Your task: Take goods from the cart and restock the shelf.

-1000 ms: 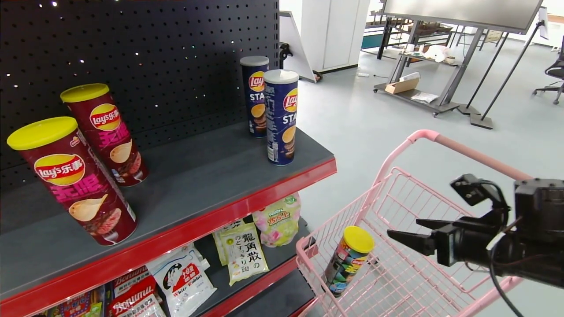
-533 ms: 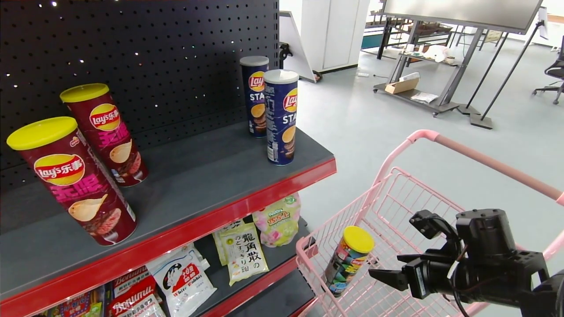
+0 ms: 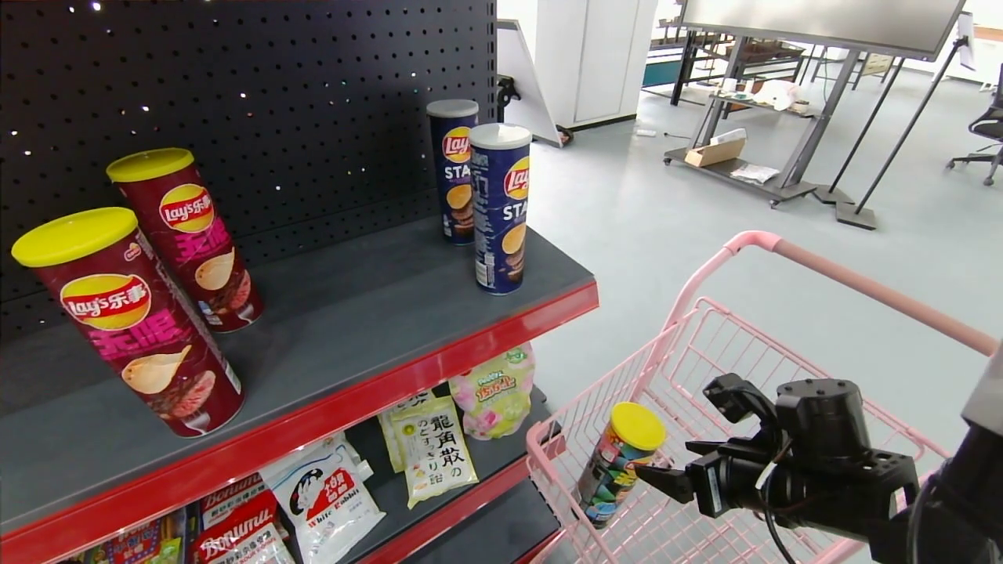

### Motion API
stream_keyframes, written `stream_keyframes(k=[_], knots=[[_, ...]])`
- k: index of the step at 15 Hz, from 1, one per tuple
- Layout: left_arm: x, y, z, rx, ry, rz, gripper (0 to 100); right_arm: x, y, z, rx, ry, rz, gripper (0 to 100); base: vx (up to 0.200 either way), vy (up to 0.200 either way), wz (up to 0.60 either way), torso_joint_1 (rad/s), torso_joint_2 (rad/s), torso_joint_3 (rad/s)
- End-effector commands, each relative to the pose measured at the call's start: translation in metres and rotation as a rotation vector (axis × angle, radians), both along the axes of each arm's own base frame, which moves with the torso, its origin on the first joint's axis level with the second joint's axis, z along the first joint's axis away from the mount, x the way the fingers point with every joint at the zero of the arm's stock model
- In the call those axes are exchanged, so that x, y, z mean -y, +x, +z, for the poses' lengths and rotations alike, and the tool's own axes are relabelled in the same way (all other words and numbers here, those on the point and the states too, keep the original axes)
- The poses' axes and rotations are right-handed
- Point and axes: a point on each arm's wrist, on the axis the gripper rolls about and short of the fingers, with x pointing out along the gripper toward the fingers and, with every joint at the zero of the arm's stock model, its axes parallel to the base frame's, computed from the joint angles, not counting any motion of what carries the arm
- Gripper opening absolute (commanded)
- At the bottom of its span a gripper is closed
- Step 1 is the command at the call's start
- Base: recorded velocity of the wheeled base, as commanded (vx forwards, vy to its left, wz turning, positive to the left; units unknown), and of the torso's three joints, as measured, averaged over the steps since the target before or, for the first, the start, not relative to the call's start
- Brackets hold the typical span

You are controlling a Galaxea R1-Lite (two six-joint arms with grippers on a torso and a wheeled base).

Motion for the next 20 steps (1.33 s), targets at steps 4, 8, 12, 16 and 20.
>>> stream_keyframes(k=[4,8,12,16,20], knots=[[0.0,0.0,0.0,-0.001,0.0,0.0,100,-0.019,0.008,-0.023,-0.015,-0.022,0.035,100,0.0,0.0,0.0,0.0,0.0,0.0],[0.0,0.0,0.0,-0.001,0.0,0.0,100,-0.025,0.024,-0.026,0.019,-0.022,0.019,100,0.0,0.0,0.0,0.0,0.0,0.0],[0.0,0.0,0.0,-0.001,0.0,0.0,100,-0.031,0.036,-0.027,0.04,-0.007,0.01,100,0.0,0.0,0.0,0.0,0.0,0.0],[0.0,0.0,0.0,0.001,0.0,0.0,100,-0.034,0.045,-0.031,0.052,-0.018,-0.018,100,0.0,0.0,0.0,0.0,0.0,0.0],[0.0,0.0,0.0,0.001,0.0,0.0,100,-0.038,0.048,-0.031,0.065,-0.014,-0.014,100,0.0,0.0,0.0,0.0,0.0,0.0]])
